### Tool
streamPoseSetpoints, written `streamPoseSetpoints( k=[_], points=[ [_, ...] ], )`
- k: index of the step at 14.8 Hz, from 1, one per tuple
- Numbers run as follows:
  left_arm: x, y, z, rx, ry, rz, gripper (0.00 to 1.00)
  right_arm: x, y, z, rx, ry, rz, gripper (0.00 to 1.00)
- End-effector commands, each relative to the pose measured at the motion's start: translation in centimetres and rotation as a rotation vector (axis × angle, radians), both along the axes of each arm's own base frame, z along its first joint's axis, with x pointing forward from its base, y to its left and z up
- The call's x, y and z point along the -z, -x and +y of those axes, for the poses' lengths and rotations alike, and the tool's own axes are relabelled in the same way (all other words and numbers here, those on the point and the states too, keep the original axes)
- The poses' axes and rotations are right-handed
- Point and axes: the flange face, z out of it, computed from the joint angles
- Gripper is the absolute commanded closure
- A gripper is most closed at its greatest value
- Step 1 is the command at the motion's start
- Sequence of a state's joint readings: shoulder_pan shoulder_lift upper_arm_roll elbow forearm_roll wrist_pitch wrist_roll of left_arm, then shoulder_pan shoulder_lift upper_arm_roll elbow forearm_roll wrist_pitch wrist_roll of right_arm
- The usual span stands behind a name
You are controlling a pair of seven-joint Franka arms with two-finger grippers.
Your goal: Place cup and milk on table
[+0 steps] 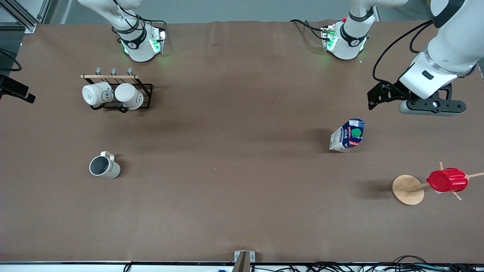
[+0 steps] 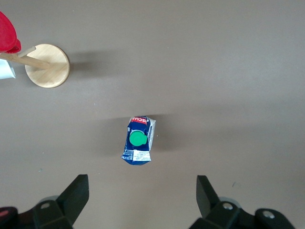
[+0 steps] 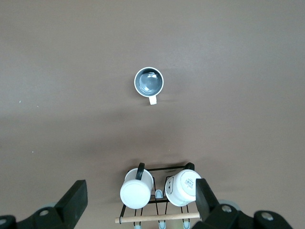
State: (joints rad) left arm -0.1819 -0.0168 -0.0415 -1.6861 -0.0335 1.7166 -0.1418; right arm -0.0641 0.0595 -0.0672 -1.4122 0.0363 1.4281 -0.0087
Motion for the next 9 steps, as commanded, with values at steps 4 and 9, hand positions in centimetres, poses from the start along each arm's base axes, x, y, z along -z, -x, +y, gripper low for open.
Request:
streamPoseSetpoints(
  k=[4, 9],
  points=[
    [-0.57, 0.04, 0.35, -0.008, 0.006, 0.001, 0.01, -0.13, 0.94, -0.16, 0.003, 0.005, 0.002, 0.0],
    [0.09, -0.35, 0.19, -0.01, 0.005, 0.009, 0.01, 0.38, 0.43, -0.53, 0.008, 0.005, -0.005, 0.0]
  ],
)
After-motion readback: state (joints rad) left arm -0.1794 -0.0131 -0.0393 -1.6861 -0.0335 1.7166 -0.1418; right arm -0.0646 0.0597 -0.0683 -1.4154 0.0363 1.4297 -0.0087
